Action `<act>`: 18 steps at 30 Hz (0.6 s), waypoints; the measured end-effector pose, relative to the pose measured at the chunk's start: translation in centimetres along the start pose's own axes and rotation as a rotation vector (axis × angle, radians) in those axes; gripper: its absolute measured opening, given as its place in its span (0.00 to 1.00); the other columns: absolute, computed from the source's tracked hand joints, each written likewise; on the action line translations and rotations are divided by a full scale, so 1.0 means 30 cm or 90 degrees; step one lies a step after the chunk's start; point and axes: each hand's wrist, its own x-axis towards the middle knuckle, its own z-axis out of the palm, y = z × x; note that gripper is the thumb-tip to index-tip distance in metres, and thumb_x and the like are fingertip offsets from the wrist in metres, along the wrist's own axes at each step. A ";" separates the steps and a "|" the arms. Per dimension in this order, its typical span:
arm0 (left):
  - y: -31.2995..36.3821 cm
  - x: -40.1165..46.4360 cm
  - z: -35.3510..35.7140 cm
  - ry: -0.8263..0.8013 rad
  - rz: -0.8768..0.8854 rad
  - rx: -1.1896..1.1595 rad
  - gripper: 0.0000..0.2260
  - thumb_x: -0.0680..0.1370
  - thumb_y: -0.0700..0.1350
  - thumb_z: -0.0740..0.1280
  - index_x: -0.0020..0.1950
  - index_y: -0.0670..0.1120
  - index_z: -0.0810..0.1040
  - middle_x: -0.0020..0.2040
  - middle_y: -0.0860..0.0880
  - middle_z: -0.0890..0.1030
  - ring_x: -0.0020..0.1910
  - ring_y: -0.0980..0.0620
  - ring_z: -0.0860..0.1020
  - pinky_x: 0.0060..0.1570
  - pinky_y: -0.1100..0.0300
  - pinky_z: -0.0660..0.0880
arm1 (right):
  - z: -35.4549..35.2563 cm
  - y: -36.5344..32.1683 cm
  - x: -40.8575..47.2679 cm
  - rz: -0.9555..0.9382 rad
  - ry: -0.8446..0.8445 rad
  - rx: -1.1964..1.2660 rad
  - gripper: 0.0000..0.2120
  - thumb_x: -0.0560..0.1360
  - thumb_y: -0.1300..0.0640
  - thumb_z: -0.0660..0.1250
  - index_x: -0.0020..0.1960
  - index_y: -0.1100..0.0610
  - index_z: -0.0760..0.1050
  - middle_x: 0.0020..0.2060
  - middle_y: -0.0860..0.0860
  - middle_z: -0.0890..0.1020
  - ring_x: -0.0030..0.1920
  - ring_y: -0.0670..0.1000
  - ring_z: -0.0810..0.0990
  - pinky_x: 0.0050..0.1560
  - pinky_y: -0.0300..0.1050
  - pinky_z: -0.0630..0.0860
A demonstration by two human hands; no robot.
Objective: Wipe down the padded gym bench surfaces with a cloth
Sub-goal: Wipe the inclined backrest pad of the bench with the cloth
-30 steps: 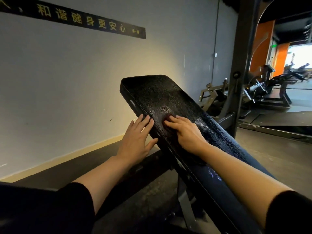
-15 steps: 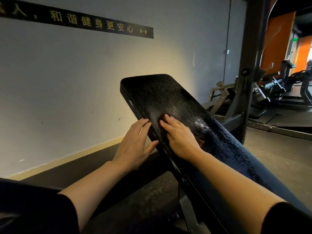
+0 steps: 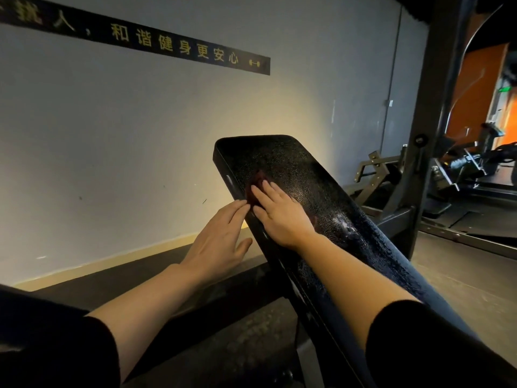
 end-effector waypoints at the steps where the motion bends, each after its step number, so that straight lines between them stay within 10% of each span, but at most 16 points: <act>1: -0.001 -0.002 0.006 0.001 -0.001 -0.005 0.29 0.80 0.52 0.62 0.78 0.50 0.53 0.77 0.52 0.55 0.75 0.55 0.55 0.66 0.68 0.47 | 0.003 0.000 -0.029 -0.013 0.021 0.009 0.25 0.82 0.46 0.49 0.78 0.47 0.49 0.78 0.48 0.50 0.77 0.48 0.45 0.76 0.53 0.50; 18: 0.137 -0.022 0.083 -0.027 0.161 0.005 0.25 0.77 0.48 0.63 0.73 0.40 0.65 0.70 0.42 0.69 0.68 0.47 0.68 0.69 0.60 0.60 | 0.011 0.098 -0.268 -0.069 0.030 -0.003 0.23 0.83 0.54 0.50 0.77 0.51 0.54 0.77 0.48 0.53 0.77 0.47 0.47 0.75 0.46 0.44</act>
